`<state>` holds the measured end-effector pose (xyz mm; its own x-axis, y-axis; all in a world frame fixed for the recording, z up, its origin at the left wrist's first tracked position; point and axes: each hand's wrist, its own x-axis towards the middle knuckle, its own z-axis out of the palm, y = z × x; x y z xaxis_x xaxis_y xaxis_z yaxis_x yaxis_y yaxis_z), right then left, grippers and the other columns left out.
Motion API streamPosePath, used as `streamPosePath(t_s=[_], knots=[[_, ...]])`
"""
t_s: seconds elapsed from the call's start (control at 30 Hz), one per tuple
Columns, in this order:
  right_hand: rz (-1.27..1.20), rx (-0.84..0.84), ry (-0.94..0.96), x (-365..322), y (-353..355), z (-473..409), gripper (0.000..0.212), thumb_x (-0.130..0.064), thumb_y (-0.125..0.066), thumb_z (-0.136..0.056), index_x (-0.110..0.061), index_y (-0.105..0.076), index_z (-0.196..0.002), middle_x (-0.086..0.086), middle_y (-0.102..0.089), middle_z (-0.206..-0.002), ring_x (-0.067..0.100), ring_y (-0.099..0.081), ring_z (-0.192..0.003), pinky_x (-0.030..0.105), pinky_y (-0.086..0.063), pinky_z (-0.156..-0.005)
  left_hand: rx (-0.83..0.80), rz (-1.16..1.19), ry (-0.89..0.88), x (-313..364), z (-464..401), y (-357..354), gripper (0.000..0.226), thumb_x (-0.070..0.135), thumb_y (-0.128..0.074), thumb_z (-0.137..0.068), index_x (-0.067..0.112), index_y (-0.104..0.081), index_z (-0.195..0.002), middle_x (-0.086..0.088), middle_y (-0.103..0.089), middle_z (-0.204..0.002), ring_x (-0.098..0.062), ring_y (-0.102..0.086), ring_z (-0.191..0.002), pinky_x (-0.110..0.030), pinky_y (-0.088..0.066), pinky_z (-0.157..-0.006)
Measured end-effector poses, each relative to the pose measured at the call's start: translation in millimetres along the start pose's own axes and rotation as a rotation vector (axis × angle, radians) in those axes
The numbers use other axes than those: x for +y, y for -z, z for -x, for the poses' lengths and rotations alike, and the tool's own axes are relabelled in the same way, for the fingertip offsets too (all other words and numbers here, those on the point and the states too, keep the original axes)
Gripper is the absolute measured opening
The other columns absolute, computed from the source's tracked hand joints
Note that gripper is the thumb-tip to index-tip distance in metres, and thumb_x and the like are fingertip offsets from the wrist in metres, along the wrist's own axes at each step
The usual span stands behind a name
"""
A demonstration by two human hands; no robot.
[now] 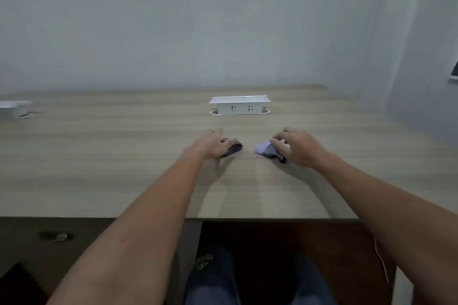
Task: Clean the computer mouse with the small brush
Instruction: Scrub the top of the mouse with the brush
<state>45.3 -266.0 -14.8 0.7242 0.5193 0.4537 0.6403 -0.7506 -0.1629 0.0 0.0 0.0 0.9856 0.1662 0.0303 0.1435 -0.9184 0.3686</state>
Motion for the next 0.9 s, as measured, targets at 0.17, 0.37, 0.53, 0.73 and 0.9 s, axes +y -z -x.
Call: streamPosePath(t_s=[0.17, 0.37, 0.53, 0.73, 0.9], knots=[[-0.045, -0.012, 0.036, 0, -12, 23, 0.034, -0.046, -0.059, -0.093, -0.021, -0.069, -0.113, -0.002, -0.064, -0.097, 0.019, -0.061, -0.086, 0.036, -0.051, -0.076, 0.033, 0.03, -0.03, -17, 6, -10, 0.052, 0.05, -0.055, -0.093, 0.008, -0.049, -0.122, -0.015, -0.05, -0.131, -0.036, -0.053, -0.119, -0.045, -0.043, -0.1], [-0.093, -0.031, 0.052, 9, -19, 16, 0.033, -0.024, -0.068, -0.089, -0.012, -0.069, -0.119, 0.001, -0.057, -0.091, 0.02, -0.054, -0.087, 0.029, -0.042, -0.075, 0.115, 0.053, -0.066, -28, 0, -18, 0.037, 0.047, -0.064, -0.088, 0.011, -0.054, -0.09, -0.012, -0.059, -0.099, -0.029, -0.055, -0.089, -0.033, -0.039, -0.07], [-0.127, -0.025, 0.057, 18, -18, -3, 0.02, -0.017, -0.063, -0.093, -0.007, -0.075, -0.107, 0.009, -0.071, -0.09, 0.029, -0.064, -0.083, 0.035, -0.046, -0.071, 0.124, 0.166, -0.107, -26, -8, -18, 0.035, 0.038, -0.068, -0.087, 0.004, -0.065, -0.085, -0.007, -0.061, -0.073, -0.023, -0.054, -0.07, -0.03, -0.033, -0.054], [-0.441, 0.083, -0.155, 17, -4, -30, 0.014, -0.019, -0.07, -0.091, -0.006, -0.069, -0.095, 0.007, -0.073, -0.079, 0.022, -0.071, -0.067, 0.032, -0.055, -0.064, 0.012, 0.28, -0.171, -29, -20, -10, 0.028, 0.04, -0.076, -0.081, 0.016, -0.073, -0.094, 0.004, -0.067, -0.076, -0.013, -0.06, -0.071, -0.024, -0.04, -0.059], [-0.66, 0.001, -0.266, 11, 4, -60, 0.023, -0.022, -0.073, -0.09, 0.001, -0.07, -0.09, 0.011, -0.071, -0.071, 0.016, -0.064, -0.057, 0.027, -0.058, -0.059, -0.12, 0.283, -0.229, -28, -30, -1, 0.03, 0.038, -0.08, -0.077, 0.023, -0.076, -0.103, 0.005, -0.077, -0.094, -0.017, -0.07, -0.093, -0.029, -0.052, -0.081]])
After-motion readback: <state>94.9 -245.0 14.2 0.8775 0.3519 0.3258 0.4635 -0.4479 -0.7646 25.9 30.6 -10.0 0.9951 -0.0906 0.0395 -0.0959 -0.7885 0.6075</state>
